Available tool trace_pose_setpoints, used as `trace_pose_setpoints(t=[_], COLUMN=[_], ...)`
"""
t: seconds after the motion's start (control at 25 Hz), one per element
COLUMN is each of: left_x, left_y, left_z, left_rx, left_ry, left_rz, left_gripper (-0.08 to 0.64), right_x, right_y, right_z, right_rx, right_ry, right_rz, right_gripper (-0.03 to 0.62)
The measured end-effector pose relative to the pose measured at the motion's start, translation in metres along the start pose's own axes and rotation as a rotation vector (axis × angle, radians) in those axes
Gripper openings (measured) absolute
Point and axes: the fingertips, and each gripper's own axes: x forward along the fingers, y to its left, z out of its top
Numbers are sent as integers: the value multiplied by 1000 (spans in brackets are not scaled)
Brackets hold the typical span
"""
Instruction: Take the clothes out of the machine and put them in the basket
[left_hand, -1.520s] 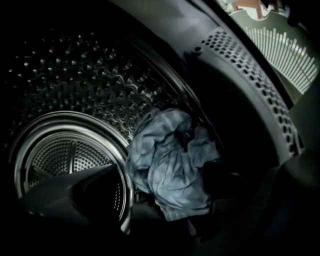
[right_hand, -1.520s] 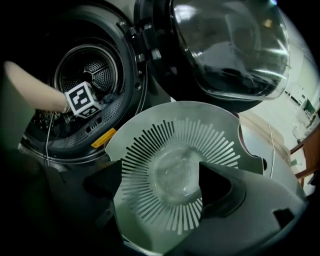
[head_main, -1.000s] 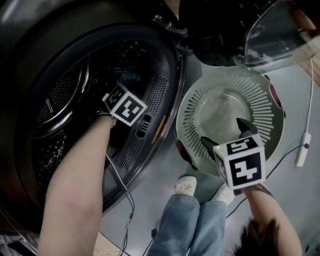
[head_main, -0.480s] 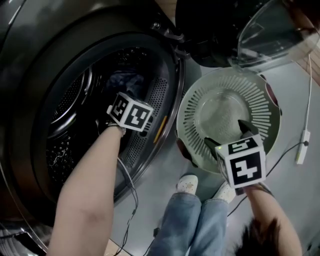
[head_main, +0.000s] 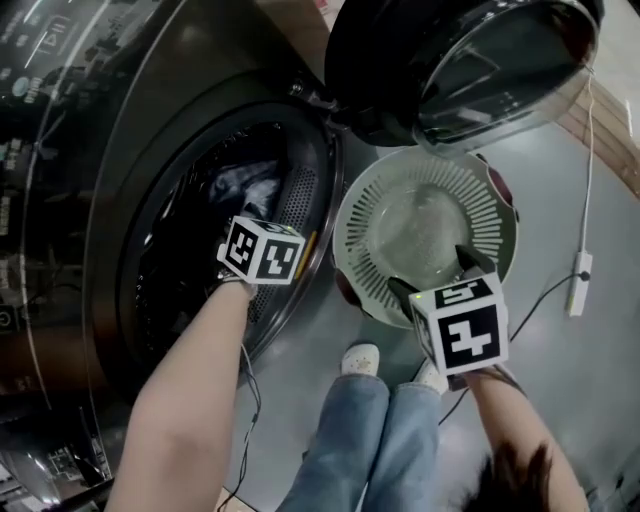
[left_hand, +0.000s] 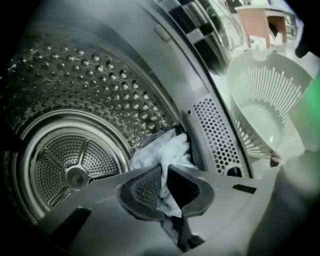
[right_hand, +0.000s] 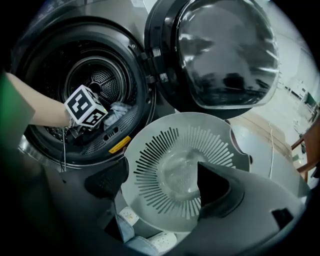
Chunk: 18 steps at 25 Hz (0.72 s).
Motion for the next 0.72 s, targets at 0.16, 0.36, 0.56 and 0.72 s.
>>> trace_pose_setpoints(t=[0.16, 0.36, 0.56, 0.72], left_x=[-22, -56, -83, -105], left_y=[4, 2, 4, 9], left_z=[-2, 7, 14, 16], left_rx=[-71, -131, -215, -303], left_ry=[15, -11, -37, -68], left_rz=[13, -1, -23, -34], left_gripper=[28, 28, 28, 28], right_x=[-20, -39, -52, -60], right_y=[-3, 4, 7, 3], right_z=[-2, -10, -7, -2], right_rx=[40, 105, 130, 157], right_ry=[-4, -5, -8, -24], right_rz=[-14, -7, -6, -11], right_gripper=[463, 463, 463, 463])
